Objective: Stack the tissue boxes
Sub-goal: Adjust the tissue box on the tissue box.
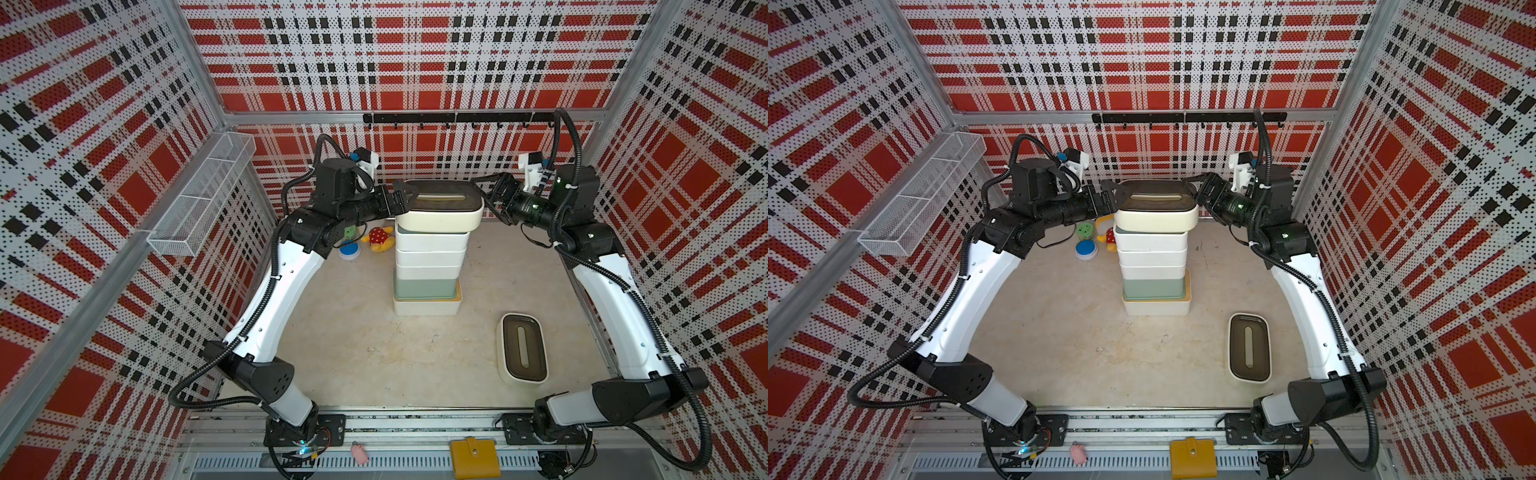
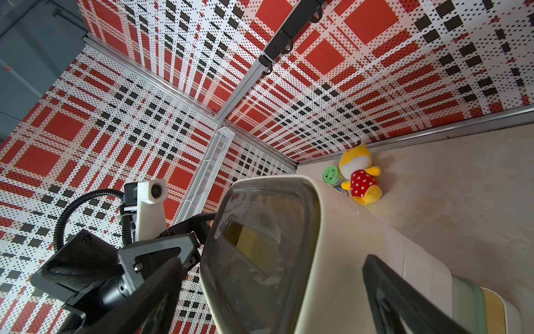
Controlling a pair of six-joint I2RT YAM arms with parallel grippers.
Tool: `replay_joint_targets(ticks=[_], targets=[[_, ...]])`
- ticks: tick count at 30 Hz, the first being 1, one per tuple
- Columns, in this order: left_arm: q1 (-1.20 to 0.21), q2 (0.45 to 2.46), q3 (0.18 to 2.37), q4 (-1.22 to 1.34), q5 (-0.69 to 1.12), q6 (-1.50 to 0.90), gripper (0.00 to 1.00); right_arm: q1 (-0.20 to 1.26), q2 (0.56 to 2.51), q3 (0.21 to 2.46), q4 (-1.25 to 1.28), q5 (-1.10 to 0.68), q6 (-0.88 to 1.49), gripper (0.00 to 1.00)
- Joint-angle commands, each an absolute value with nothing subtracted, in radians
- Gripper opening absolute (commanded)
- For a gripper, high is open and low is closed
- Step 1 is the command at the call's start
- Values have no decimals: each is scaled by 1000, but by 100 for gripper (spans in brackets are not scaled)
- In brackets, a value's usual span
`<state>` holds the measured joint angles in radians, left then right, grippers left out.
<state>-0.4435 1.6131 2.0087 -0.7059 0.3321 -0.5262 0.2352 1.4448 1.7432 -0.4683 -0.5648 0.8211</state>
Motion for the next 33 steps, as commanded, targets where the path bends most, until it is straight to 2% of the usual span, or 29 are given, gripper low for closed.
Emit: replay_joint_targets(ticks=[1, 33], targets=[[-436, 1627, 2052, -718, 353, -497, 99, 244, 1455, 1776, -427, -574, 804, 100], [-449, 1629, 2076, -753, 427, -472, 99, 282, 1460, 1761, -385, -592, 825, 100]])
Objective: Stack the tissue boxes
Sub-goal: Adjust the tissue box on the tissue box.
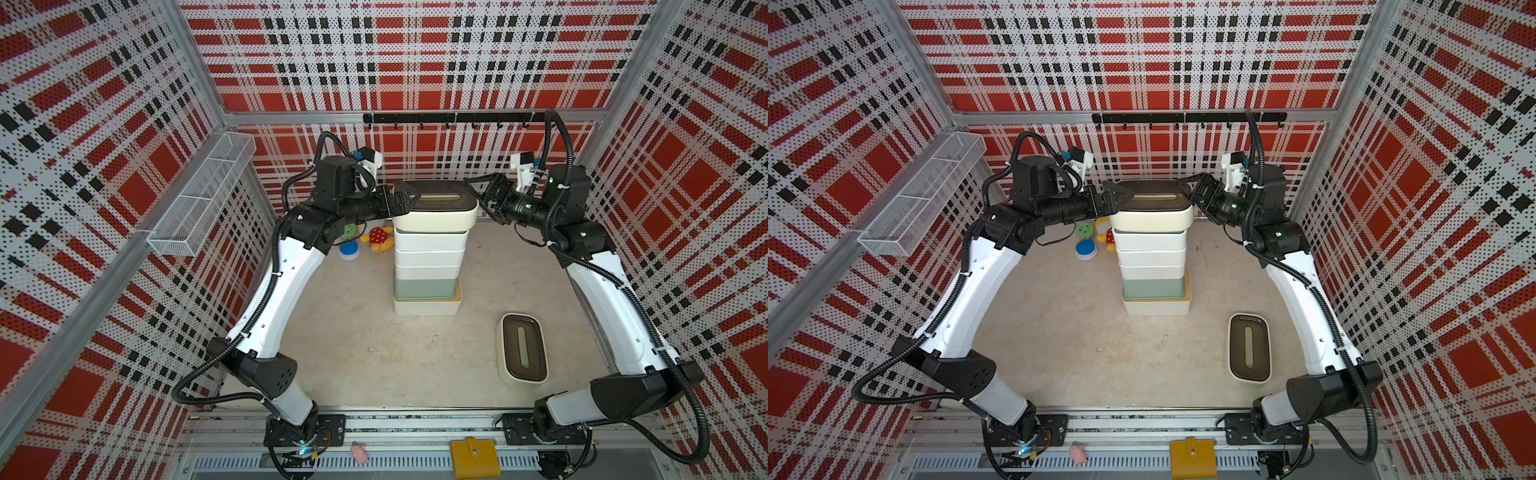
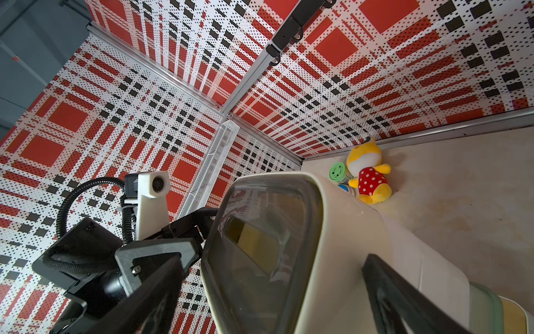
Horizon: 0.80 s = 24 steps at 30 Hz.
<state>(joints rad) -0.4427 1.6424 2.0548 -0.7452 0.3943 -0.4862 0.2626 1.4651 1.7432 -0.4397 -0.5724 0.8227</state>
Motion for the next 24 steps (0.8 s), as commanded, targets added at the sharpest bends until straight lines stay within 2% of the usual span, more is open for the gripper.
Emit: replay_joint_targets(ticks=[1, 24], targets=[[-448, 1629, 2075, -753, 429, -472, 99, 281, 1457, 1760, -382, -591, 825, 100], [-468, 1588, 2102, -754, 408, -467, 99, 271, 1437, 1746, -400, -560, 814, 100]])
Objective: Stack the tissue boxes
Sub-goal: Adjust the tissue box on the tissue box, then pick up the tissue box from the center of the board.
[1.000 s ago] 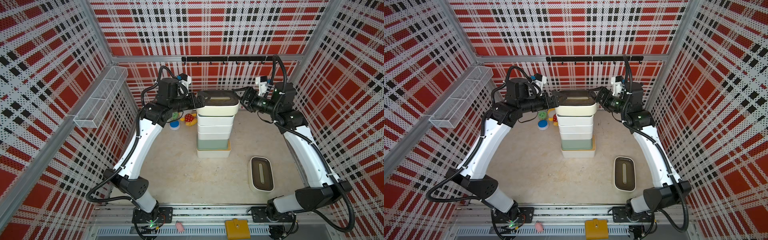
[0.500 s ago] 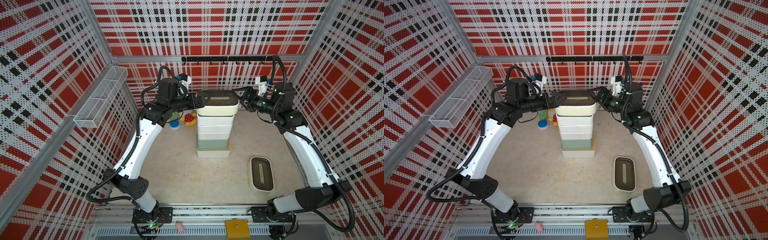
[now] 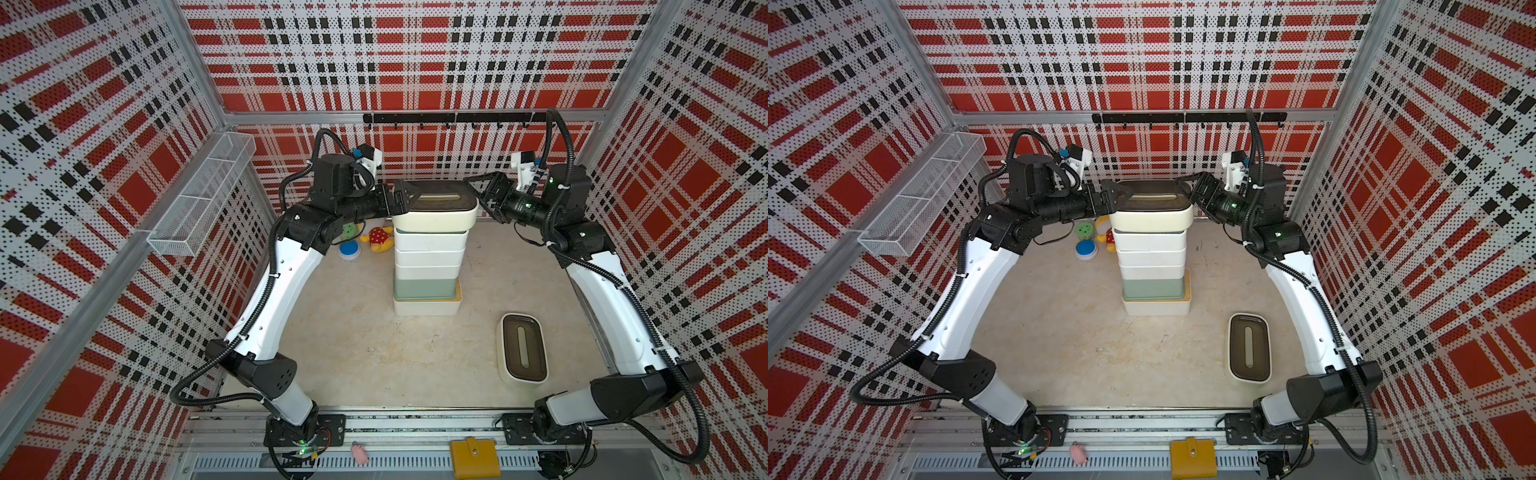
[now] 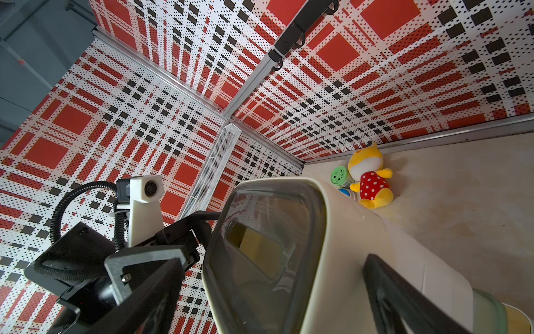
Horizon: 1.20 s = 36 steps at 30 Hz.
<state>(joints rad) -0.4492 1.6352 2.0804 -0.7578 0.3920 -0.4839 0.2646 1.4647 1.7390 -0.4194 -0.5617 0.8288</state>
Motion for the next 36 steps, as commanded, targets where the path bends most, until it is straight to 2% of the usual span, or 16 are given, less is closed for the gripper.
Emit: replay_joint_targets(ticks=[1, 5, 11, 17, 21, 29, 32, 36], targets=[[-465, 1582, 2103, -756, 405, -466, 99, 262, 1437, 1759, -420, -553, 810, 100], [-455, 1550, 2091, -777, 385, -446, 99, 216, 1409, 1770, -473, -531, 798, 100], [-402, 1436, 1941, -748, 376, -430, 99, 152, 1308, 1763, -703, -374, 689, 100], [-358, 1285, 1731, -715, 390, -386, 99, 84, 1183, 1604, -986, -195, 608, 100], [-323, 1173, 1554, -677, 402, -370, 99, 74, 1075, 1414, -1091, -120, 600, 100], [-236, 1040, 1300, -616, 460, -429, 99, 75, 901, 988, -1035, -165, 671, 100], [-233, 1025, 1261, -603, 460, -444, 99, 95, 893, 884, -986, -213, 697, 95], [-232, 1022, 1235, -591, 462, -457, 99, 188, 894, 824, -974, -87, 708, 95]])
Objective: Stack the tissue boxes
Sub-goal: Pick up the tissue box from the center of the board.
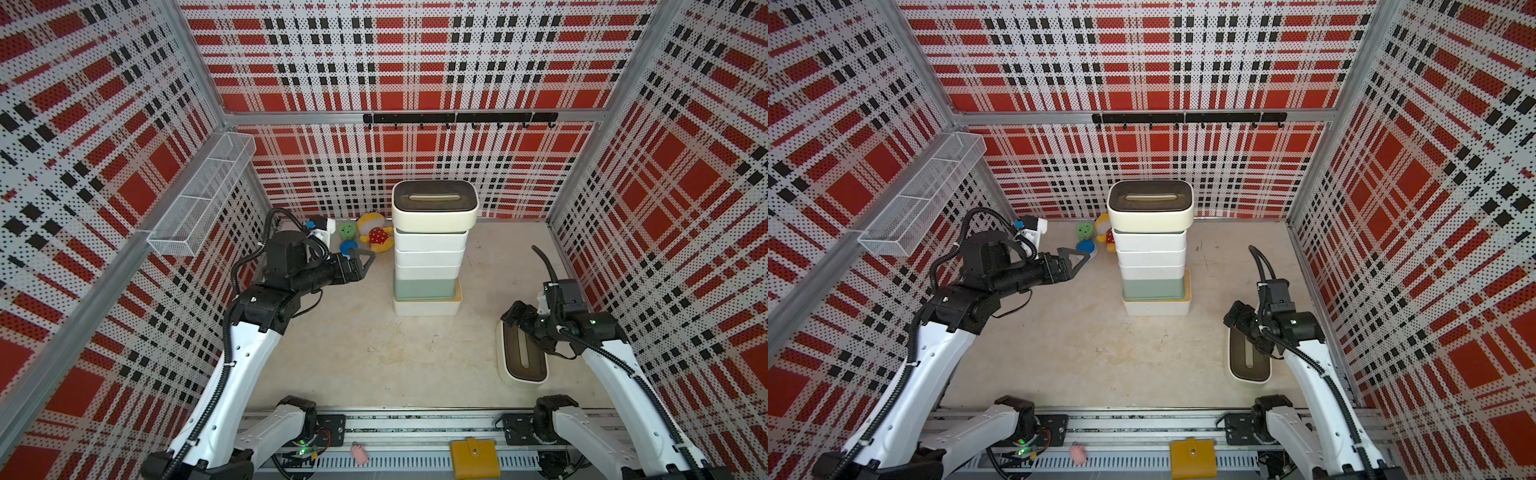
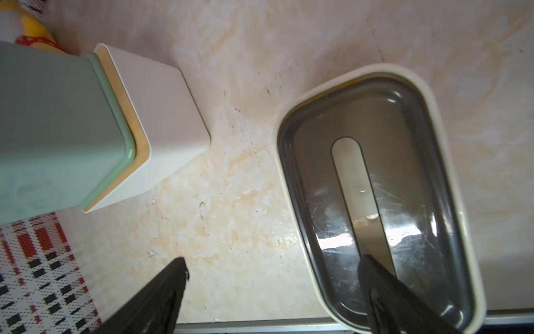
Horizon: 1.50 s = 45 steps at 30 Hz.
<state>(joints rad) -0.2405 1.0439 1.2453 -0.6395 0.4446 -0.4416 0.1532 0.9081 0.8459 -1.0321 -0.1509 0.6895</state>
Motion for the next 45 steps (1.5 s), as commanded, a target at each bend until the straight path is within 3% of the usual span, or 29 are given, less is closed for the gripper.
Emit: replay_joint_targets(ticks=[1, 23, 31, 45], targets=[[-233, 1022, 1234, -592, 462, -459, 99, 193, 897, 801, -973, -89, 716, 94], [-233, 998, 1161, -591, 477, -495, 99, 341, 947, 606, -841, 24, 733, 90], [-232, 999, 1135, -589, 492, -488, 100, 458, 994, 593, -814, 115, 764, 76], [-237, 889, 946, -551, 482, -481, 99, 470, 1091, 602, -769, 154, 742, 63]])
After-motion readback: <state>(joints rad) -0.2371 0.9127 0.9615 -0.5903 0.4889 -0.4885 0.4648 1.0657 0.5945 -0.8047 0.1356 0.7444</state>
